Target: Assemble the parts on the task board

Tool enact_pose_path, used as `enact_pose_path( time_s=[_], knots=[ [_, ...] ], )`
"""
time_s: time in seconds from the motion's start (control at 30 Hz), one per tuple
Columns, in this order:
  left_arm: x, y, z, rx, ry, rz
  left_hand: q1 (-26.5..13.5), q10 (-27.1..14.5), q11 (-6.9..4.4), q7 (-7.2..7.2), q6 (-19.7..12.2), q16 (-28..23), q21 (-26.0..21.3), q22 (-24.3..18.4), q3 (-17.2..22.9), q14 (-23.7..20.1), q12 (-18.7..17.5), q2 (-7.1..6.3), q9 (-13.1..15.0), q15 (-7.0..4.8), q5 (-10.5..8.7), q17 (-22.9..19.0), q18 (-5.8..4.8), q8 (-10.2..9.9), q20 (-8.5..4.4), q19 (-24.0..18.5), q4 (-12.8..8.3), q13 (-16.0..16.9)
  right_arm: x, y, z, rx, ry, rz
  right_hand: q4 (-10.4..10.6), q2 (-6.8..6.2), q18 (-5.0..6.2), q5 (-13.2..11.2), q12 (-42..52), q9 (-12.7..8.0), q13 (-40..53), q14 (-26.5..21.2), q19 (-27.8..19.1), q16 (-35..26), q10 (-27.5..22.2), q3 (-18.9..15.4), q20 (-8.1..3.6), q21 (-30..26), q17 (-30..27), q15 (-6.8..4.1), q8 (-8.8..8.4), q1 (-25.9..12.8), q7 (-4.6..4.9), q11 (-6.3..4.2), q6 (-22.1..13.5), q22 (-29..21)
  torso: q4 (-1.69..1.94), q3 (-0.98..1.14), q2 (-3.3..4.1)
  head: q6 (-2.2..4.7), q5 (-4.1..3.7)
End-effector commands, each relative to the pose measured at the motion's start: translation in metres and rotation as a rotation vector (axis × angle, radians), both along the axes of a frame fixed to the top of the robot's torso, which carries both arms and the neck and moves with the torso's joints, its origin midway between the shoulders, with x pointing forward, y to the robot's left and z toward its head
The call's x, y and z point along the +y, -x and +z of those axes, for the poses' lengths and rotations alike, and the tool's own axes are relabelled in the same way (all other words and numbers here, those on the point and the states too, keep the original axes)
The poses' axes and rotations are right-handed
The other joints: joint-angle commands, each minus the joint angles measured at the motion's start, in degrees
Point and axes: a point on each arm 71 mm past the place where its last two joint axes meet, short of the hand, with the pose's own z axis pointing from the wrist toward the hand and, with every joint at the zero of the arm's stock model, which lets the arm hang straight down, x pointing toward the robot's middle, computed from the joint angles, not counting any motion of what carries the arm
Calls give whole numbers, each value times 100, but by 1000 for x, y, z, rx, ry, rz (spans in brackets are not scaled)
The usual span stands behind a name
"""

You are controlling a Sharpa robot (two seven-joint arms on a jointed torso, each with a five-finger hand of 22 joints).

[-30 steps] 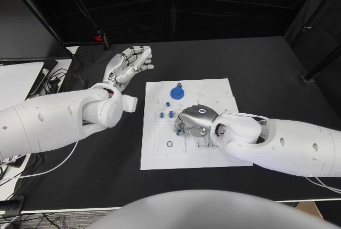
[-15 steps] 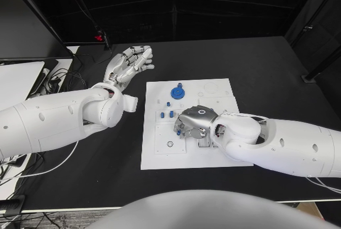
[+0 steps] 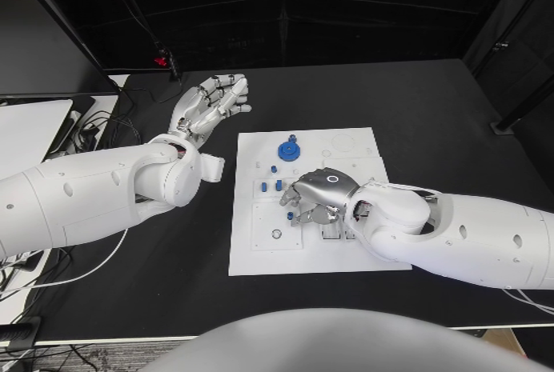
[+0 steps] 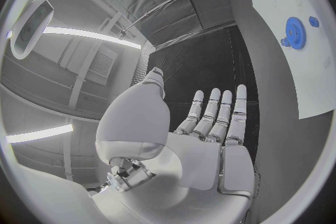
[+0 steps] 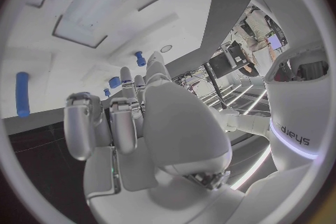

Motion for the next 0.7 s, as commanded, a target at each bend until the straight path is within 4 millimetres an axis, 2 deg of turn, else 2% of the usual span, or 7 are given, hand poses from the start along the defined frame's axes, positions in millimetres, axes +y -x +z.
enact_pose_path(
  time_s=[0.03,0.1,0.3,0.43,0.6,0.7],
  knots=[
    [0,2,9,-108,41,-12,-15,-43,-11,913,-35,11,3,-5,32,-47,19,46,-5,-9,19,-5,-92,37,7,29,11,-5,-12,2,14,-26,-197,-25,-4,-63,120,23,3,11,4,521,214,-53,-112,6,40,-42,1239,31,-10,-151,85,11,-72,1211,-6,4,-6,-1,14],
    [1,2,9,-108,41,-10,-15,-43,-11,913,-35,11,3,-5,32,-47,19,46,-5,-9,19,-5,-92,37,7,29,11,-5,-23,4,19,-16,-263,-47,-14,-93,113,26,6,7,5,522,235,-53,-221,93,46,-22,1239,44,-14,-209,225,32,-184,1222,0,-3,-12,-1,-7],
    [2,2,9,-108,39,-7,-15,-43,-11,913,-35,11,3,-5,32,-47,19,46,-5,-9,19,-5,-92,37,7,29,11,-5,-50,-3,38,-24,-380,-86,-13,-131,90,27,37,33,13,515,294,-68,-316,219,61,49,1194,60,39,-307,368,54,-168,1263,-8,-2,-10,-1,-46],
    [0,2,8,-107,39,-9,-15,-43,-11,913,-35,11,3,-5,32,-47,19,46,-5,-9,19,-5,-92,37,7,29,11,-5,-66,-12,44,-31,-376,-107,-1,-195,80,29,55,36,15,510,320,-78,-358,271,69,81,1164,65,43,-418,326,59,-155,1281,6,-2,-8,-1,-77],
    [0,1,7,-106,39,-10,-15,-43,-11,913,-35,11,3,-5,32,-47,19,46,-5,-9,19,-5,-92,37,7,29,11,-5,-80,-22,40,-14,-339,-143,-1,-305,67,28,63,21,16,504,353,-89,-498,447,86,122,1125,84,3,-528,312,86,-255,1306,-8,-5,-8,-1,-91],
    [-1,1,7,-107,38,-9,-10,-52,-11,913,-39,25,3,-10,32,-52,35,58,-11,-8,19,-20,-93,45,7,30,10,-11,-87,-27,37,-3,-310,-168,0,-361,66,29,75,19,17,501,357,-93,-564,540,95,126,1107,97,-1,-567,299,100,-309,1308,4,-4,-6,-1,-102]
  ],
)
